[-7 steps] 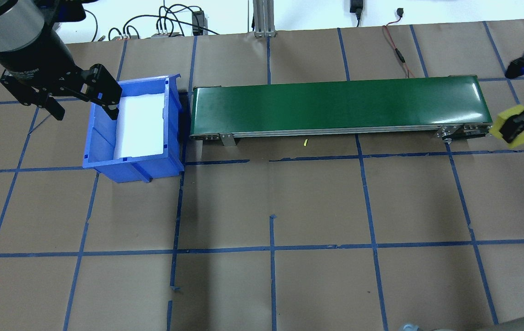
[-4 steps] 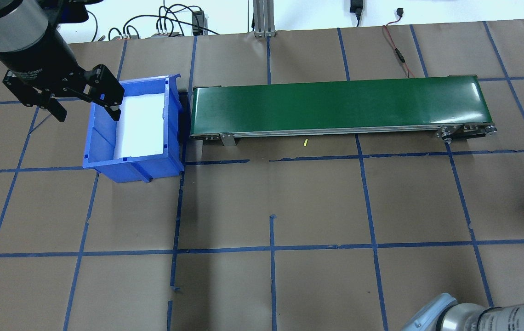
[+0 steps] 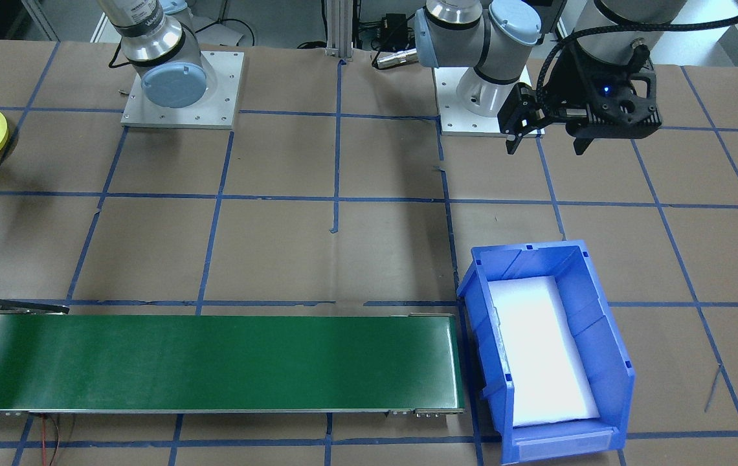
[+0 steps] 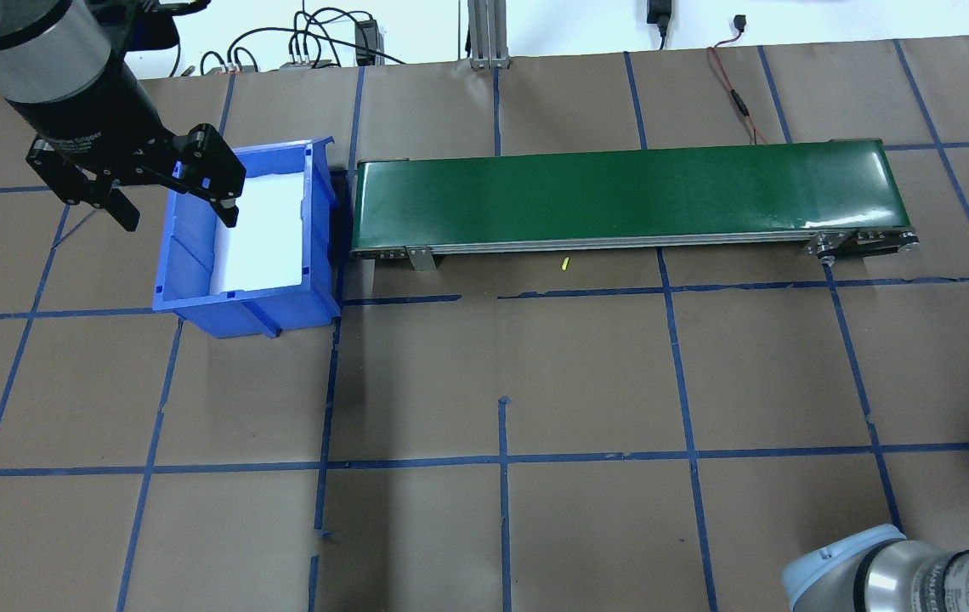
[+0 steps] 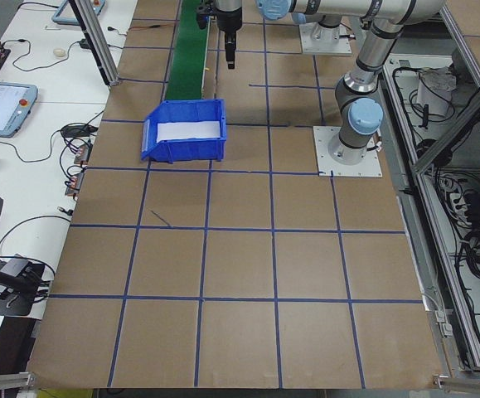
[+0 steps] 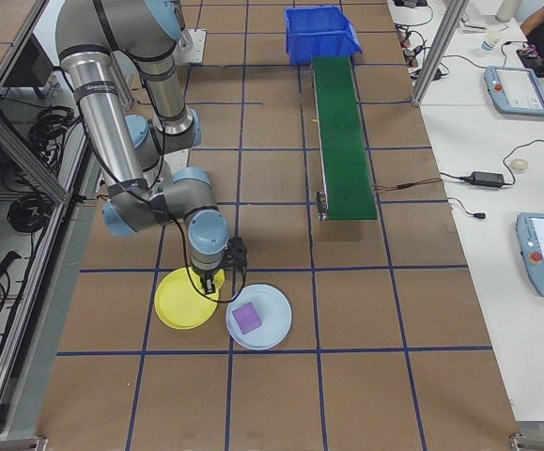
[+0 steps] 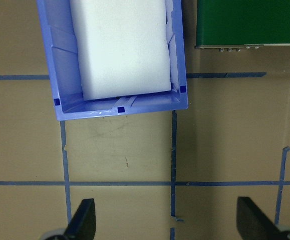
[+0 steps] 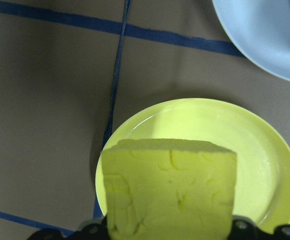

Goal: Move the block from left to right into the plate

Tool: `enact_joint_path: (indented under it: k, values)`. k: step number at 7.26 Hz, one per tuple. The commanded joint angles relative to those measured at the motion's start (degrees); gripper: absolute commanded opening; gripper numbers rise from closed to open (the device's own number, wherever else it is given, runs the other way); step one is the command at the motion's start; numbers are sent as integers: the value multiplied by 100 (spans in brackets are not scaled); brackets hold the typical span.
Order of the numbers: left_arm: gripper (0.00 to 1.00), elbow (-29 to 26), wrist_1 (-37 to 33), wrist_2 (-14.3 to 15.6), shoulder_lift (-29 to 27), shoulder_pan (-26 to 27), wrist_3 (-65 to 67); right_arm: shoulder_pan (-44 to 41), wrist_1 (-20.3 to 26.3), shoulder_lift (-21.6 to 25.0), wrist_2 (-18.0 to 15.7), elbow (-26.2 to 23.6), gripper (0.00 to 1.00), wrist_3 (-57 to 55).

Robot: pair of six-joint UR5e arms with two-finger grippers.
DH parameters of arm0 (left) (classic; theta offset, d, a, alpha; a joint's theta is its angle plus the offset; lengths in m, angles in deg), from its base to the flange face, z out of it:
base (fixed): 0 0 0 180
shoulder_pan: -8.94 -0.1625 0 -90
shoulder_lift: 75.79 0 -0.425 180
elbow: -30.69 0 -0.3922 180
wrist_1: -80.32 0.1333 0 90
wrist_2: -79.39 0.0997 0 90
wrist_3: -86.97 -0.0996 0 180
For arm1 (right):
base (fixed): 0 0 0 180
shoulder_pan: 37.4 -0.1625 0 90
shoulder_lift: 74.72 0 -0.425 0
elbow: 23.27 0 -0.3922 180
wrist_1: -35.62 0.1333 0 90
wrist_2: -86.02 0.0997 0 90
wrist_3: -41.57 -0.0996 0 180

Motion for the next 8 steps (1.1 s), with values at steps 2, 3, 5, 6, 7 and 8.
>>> enact_joint_path:
  k: [2,3,5,6,7,8]
  values:
    - [100,16,-16,12,10,25,-40,236,-42,-171,117,-12,100,364]
    - [100,16,-16,29,19,25,-40,236,-25,-110,195,5,100,285]
    - [100,25,-7,3,28,25,-49,-296,45,39,361,355,100,-230]
    - [100,16,-7,29,63,16,-49,-892,89,153,502,522,100,-634]
    - [100,25,-7,38,89,25,-40,-1672,72,311,999,611,100,-1526]
    - [100,25,-7,47,98,16,-40,-2524,115,425,1196,873,100,-2501]
